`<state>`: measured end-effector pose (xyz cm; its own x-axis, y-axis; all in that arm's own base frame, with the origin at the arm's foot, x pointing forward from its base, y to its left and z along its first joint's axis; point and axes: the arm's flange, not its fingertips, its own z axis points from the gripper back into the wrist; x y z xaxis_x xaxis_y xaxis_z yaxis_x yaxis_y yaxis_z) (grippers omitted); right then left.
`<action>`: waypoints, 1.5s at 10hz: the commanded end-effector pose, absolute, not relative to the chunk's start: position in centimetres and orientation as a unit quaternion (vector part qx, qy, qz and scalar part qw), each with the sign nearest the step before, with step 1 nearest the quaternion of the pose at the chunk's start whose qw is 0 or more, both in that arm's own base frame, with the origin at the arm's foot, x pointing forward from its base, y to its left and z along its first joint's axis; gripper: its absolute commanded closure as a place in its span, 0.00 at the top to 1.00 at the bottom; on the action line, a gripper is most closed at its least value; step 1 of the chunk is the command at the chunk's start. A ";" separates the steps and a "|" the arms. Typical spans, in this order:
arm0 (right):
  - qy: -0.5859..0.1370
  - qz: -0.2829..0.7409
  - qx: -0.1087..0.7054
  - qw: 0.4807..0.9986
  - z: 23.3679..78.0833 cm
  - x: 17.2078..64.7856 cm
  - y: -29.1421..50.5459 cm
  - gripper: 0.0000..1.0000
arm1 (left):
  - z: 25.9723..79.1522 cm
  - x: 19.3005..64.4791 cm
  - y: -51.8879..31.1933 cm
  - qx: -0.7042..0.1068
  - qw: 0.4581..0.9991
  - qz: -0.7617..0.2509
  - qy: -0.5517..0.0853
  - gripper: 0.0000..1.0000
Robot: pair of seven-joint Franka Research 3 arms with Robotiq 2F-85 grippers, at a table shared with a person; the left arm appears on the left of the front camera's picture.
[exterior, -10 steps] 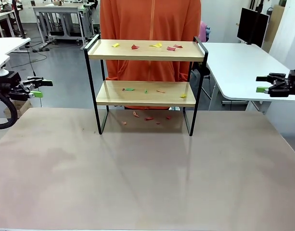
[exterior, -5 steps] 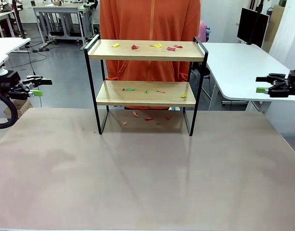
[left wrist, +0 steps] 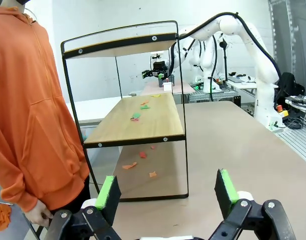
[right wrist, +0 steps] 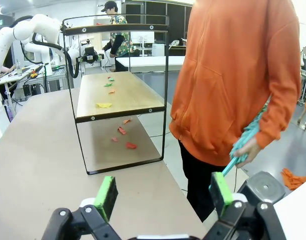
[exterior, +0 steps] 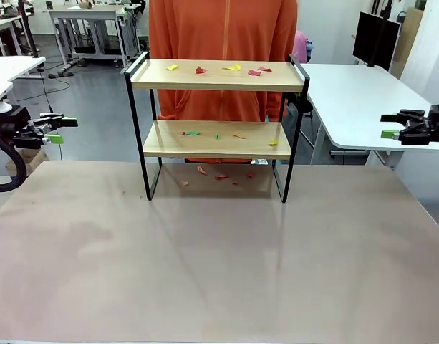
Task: Clean the shelf.
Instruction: Pick up the Duster handed by the human.
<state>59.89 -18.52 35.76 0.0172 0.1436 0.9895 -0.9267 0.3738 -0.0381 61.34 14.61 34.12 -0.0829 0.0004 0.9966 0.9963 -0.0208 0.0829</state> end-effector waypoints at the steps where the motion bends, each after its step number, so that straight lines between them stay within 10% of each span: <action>1: -0.553 0.433 0.353 0.618 36.0 59.9 -18.5 1.00 | 34.2 61.3 14.6 -0.483 0.475 -0.528 -0.512 1.00; 15: -0.553 0.433 0.353 0.618 36.0 59.9 -18.5 1.00 | 34.2 61.3 14.6 -0.483 0.475 -0.528 -0.512 1.00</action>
